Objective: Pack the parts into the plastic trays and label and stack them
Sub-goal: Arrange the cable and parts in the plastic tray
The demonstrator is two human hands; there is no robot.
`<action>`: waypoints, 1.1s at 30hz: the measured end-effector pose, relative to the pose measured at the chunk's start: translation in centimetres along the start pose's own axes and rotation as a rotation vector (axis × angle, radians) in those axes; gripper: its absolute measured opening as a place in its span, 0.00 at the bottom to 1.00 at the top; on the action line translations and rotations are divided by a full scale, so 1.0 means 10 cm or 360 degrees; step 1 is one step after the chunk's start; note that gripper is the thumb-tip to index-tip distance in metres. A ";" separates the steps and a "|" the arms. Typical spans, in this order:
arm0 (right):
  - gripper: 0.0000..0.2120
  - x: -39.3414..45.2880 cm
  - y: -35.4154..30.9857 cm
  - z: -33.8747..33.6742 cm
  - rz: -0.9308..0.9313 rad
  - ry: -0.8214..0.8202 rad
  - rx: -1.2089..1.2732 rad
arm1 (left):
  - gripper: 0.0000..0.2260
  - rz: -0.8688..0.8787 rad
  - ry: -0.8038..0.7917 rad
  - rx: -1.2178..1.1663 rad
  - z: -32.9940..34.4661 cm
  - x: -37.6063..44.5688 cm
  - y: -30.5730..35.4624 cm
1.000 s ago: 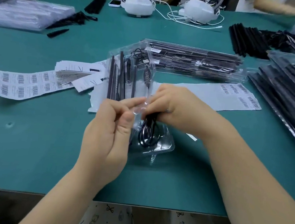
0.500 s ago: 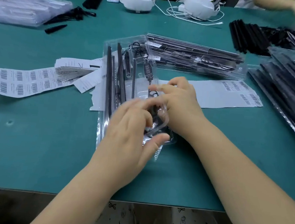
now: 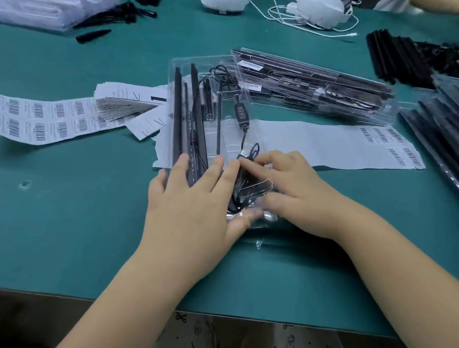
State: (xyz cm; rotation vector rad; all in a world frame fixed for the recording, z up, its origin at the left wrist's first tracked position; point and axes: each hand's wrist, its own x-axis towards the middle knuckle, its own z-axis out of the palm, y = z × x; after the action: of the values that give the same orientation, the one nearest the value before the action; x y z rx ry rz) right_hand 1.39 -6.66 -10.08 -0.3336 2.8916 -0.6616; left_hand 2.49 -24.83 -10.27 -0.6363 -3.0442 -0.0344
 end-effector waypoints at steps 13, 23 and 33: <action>0.20 -0.02 0.08 -0.08 -0.0068 -0.0053 -0.0063 | 0.39 0.0256 -0.0101 0.0035 -0.04 -0.03 -0.18; 0.17 0.10 0.01 0.10 -0.0003 0.0597 0.0344 | 0.36 0.0281 0.0074 -0.0224 0.00 -0.05 -0.18; 0.39 -0.04 0.02 0.10 -0.0018 0.0169 -0.0278 | 0.36 0.0294 0.0115 -0.0247 0.05 -0.06 -0.18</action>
State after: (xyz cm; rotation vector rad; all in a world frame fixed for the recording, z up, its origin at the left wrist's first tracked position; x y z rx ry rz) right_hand 1.97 -6.75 -11.02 -0.3464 3.0596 -0.4412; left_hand 2.30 -26.69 -10.80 -0.9029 -2.9202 -0.2844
